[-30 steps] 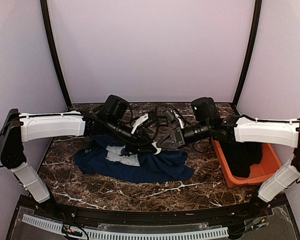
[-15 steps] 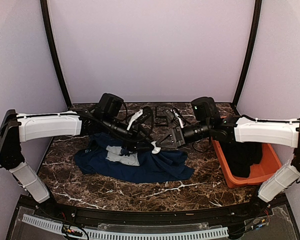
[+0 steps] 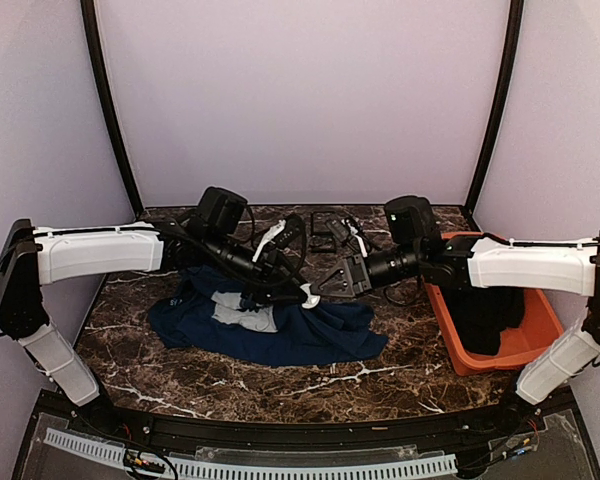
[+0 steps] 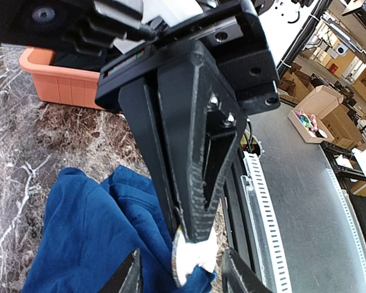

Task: Pin the brooch onto the clothing
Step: Pin the brooch onto the flattened clothing.

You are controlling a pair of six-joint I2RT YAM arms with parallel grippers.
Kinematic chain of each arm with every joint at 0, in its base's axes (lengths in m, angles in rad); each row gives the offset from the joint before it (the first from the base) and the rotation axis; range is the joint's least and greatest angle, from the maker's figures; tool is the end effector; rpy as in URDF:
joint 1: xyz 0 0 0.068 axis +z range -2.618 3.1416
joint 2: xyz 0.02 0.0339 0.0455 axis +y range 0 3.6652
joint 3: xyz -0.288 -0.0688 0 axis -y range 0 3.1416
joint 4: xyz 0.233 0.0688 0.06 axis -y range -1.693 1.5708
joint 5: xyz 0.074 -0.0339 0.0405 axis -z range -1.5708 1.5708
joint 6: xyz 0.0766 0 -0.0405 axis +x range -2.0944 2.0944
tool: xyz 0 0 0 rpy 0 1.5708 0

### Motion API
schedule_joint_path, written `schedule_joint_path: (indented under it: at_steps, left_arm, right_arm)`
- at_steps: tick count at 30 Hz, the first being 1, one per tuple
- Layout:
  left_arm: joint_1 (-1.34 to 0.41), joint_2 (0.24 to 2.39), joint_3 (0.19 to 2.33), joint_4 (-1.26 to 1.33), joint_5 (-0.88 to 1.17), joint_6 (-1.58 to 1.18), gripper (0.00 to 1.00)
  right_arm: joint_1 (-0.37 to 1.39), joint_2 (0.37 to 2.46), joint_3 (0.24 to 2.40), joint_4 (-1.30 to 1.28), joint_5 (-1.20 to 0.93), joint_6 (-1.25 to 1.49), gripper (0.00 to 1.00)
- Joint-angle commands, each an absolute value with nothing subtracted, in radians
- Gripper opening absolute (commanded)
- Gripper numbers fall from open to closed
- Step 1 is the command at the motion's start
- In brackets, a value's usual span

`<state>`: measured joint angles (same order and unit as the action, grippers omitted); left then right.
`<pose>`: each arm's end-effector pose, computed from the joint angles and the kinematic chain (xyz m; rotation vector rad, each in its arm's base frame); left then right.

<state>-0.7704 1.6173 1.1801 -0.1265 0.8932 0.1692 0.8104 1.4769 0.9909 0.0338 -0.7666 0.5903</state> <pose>0.2261 -0.3026 0.2917 1.4399 1.6164 -1.2988 0.1981 0.2853 0.2880 -0.8048 2.1558 1.5881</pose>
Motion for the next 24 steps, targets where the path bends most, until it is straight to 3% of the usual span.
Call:
schedule_joint_path:
  at_steps: [1,24]
  left_arm:
    - [-0.767,1.568,1.147,-0.070,0.870,0.143,0.42]
    - [-0.782,1.598,1.173,-0.104,0.793,0.140,0.29]
  right_arm:
    - [0.805,1.444,0.975,0.086,-0.789,0.604,0.00]
    - [0.807,1.458,1.005,0.078,-0.798,0.612,0.00]
